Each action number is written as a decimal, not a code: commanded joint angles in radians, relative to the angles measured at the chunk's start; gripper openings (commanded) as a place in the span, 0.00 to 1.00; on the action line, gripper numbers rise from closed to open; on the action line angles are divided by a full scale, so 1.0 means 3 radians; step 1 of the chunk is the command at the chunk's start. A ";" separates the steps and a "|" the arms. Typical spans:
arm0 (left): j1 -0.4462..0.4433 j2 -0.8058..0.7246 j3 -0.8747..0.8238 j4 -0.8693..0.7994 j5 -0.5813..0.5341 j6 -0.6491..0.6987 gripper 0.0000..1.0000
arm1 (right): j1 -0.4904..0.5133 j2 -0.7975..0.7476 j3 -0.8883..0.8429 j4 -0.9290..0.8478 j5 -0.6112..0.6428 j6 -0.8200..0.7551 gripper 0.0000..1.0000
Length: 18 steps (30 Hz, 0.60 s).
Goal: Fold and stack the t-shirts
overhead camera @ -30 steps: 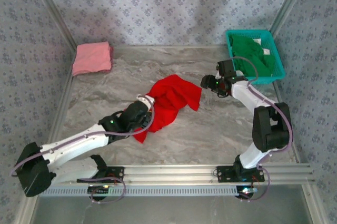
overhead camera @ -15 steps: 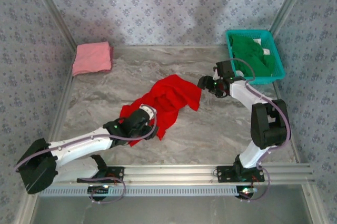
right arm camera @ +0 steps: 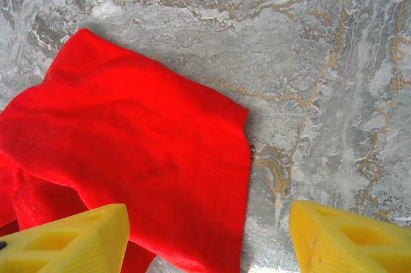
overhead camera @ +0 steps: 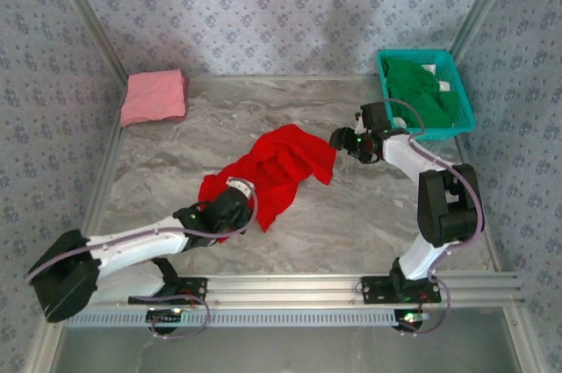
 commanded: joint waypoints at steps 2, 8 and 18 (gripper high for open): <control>0.0079 -0.0581 0.0108 -0.0294 -0.0224 -0.0038 0.00 | -0.0017 0.0022 0.0131 -0.0075 0.0008 -0.0065 0.69; 0.0282 -0.1504 0.0093 -0.0628 -0.0275 0.0005 0.00 | -0.0018 0.0041 0.0231 -0.0199 0.0090 -0.0060 0.67; 0.1065 -0.1660 0.0098 -0.0533 0.0363 0.0161 0.00 | 0.0029 0.0159 0.0261 -0.0234 -0.0065 0.0001 0.59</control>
